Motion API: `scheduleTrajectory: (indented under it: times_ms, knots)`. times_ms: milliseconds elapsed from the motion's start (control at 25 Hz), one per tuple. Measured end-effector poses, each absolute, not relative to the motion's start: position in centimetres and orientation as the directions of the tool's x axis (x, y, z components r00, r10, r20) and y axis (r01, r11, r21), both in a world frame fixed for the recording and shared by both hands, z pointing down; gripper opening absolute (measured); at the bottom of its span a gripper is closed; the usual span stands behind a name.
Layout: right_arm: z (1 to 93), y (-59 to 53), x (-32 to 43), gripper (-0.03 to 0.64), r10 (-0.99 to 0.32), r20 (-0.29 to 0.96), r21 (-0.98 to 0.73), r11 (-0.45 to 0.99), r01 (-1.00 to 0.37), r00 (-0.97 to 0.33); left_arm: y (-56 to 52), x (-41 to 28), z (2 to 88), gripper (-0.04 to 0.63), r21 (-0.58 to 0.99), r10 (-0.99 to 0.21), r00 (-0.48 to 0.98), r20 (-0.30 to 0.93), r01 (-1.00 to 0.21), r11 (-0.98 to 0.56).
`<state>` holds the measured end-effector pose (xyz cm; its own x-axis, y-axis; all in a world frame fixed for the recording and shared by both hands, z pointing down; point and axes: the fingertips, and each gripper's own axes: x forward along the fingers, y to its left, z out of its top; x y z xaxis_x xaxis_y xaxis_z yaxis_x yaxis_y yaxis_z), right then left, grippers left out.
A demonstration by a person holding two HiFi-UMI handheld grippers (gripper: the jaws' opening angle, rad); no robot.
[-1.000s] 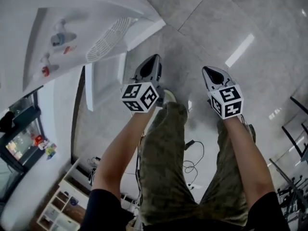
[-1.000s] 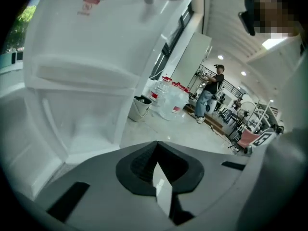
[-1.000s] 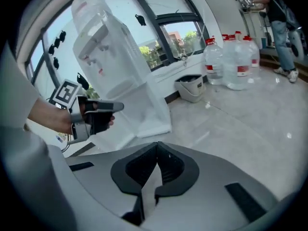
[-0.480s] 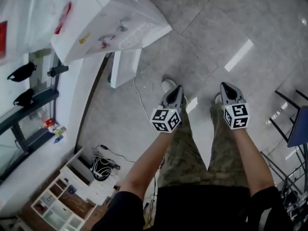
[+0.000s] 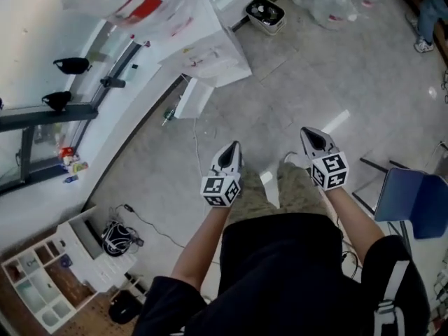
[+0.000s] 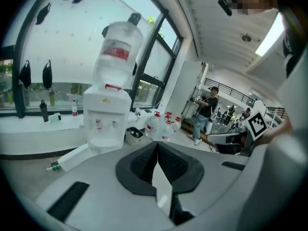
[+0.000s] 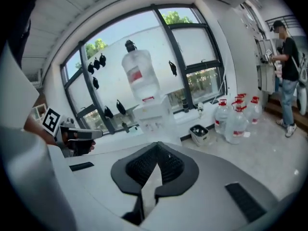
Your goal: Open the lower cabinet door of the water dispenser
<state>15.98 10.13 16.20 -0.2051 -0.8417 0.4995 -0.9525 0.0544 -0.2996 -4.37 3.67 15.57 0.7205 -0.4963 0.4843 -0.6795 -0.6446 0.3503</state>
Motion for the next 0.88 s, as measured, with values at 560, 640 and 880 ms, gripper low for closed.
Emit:
scheduleTrajectory:
  times_ms: [560,640,880]
  knots:
    - [-6.1,9.8,1.0,-0.002,-0.94,0.271,-0.165,0.169,-0.972,-0.209,4.3,-21.1,-5.1,0.005,0.313,-0.628,0.751,0.202,-0.657,-0.686]
    - [-7.2,9.6,-1.6,-0.002,-0.945,0.254,-0.148,0.173,-0.974,-0.207,4.4,-23.1,-5.6,0.003,0.293,-0.644,0.741,0.191,-0.669,-0.683]
    - [-8.7,9.6,-6.6,-0.002,-0.946,0.246,-0.08,0.198,-0.977,-0.212,4.5,-27.7,-7.4,0.005,0.269,-0.657,0.741,0.138,-0.666,-0.695]
